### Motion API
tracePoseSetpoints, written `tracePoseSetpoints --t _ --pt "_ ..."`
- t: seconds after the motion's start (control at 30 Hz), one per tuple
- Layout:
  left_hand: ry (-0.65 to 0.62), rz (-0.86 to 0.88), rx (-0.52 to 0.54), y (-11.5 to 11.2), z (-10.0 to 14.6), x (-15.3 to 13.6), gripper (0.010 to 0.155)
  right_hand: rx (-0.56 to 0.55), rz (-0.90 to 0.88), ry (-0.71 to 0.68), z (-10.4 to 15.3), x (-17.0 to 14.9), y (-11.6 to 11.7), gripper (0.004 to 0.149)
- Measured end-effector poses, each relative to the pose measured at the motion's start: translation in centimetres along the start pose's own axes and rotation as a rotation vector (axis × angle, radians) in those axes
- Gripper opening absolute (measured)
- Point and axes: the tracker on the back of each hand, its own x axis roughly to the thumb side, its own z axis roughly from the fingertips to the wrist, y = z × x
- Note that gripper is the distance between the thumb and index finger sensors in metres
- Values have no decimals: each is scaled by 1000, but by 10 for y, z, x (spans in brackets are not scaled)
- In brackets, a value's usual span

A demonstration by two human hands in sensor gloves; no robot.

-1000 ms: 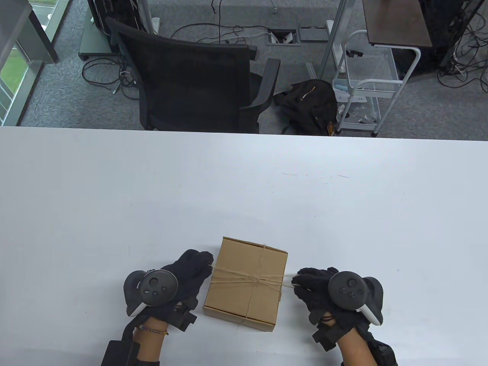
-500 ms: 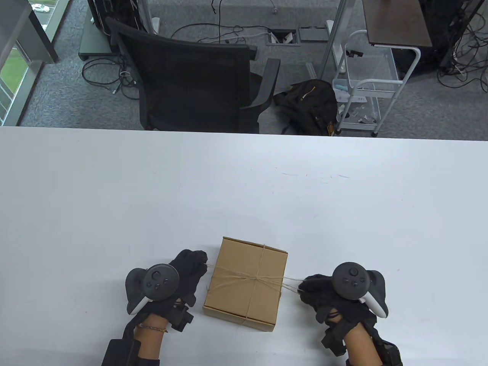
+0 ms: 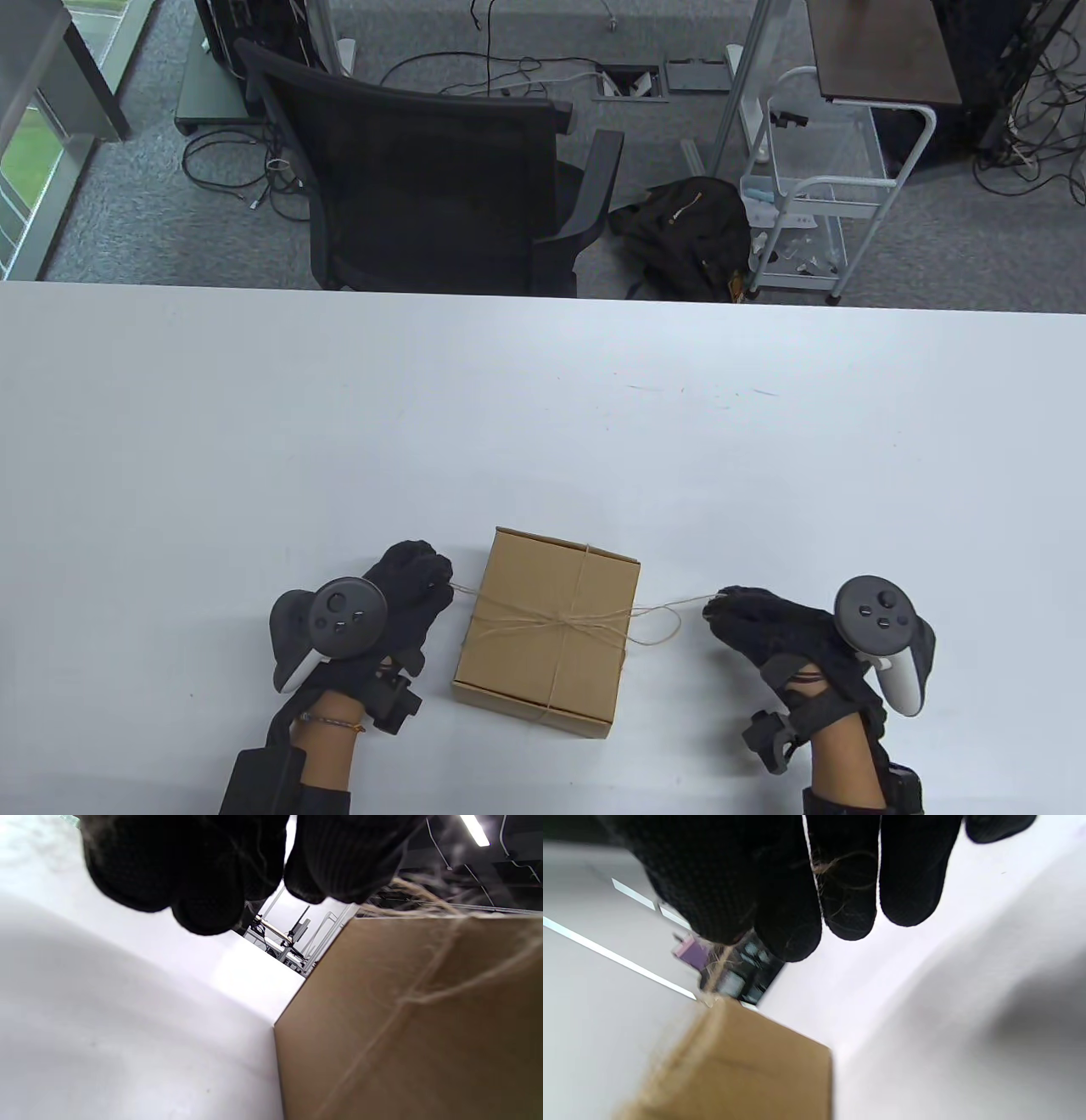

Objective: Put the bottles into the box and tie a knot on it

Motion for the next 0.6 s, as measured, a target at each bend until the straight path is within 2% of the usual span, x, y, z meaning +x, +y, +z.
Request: tracePoseSetpoints --t 0.07,0.13,0.27,0.4,0.47,0.53,0.57,0.6 --pt "21 -7 3 0 0 -4 51 -86 -147 -9 1 -8 -9 41" --pt "41 -25 1 0 -1 -8 50 -136 -202 7 1 -14 -12 40" --pt "91 -85 16 1 -1 -12 52 -260 -249 28 -1 -28 -10 51" --pt "105 -121 33 3 0 -12 56 -258 -216 35 -3 -31 -5 59" --pt "84 -86 41 4 1 -10 58 -215 -255 -9 -3 -30 -2 52" --pt "97 -70 54 5 3 -8 61 -301 -328 -30 1 -27 -3 57" --pt "90 -94 54 5 3 -7 64 -368 -351 -78 2 -26 -3 57" --pt "93 -120 53 5 3 -7 67 -384 -341 -130 2 -25 -3 58"
